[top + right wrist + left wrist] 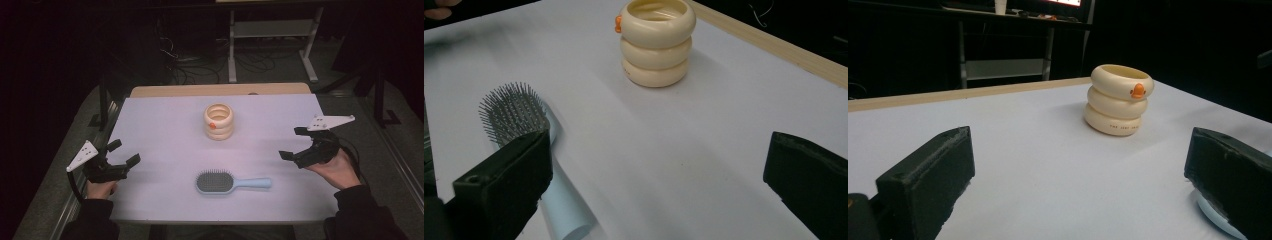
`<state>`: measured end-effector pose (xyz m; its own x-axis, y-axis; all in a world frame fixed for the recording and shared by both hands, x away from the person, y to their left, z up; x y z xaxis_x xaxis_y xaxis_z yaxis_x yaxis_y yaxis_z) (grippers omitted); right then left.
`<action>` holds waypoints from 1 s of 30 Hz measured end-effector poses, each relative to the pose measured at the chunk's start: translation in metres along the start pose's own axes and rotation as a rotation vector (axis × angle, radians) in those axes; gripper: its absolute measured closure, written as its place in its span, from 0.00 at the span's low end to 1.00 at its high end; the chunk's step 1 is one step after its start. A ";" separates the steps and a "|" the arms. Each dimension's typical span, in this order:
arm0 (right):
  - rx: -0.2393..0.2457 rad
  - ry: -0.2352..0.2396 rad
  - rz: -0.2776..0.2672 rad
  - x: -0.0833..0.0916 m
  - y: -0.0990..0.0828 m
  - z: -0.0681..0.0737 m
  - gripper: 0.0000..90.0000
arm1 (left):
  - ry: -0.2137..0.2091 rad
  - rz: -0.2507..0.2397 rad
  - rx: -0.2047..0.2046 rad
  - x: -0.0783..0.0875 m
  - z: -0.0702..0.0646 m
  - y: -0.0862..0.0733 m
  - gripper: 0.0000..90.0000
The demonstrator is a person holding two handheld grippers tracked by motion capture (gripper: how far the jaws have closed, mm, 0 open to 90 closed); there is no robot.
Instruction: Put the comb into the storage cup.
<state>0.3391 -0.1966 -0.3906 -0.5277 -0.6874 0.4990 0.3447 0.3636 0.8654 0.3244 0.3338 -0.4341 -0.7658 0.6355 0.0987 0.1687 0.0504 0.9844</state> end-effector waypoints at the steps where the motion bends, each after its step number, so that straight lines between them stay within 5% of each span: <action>1: 0.001 0.004 0.004 -0.001 0.001 0.001 0.00 | 0.001 0.001 0.000 0.000 0.000 0.000 0.00; 30: 0.082 0.085 0.114 -0.030 0.004 0.025 0.00 | -0.003 0.001 -0.004 0.000 -0.001 0.000 0.00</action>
<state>0.3363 -0.1588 -0.4013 -0.4206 -0.6881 0.5913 0.3321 0.4898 0.8061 0.3239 0.3333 -0.4341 -0.7638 0.6378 0.0989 0.1665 0.0466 0.9849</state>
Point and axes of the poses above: each handheld gripper's, and its own axes: x roughly backward along the jaws, y roughly out of its top, z roughly to its left, the point moved 5 cm from there along -x, roughly forward along the jaws, and after that the axes turned 4 degrees about -z, right-handed, at the moved point
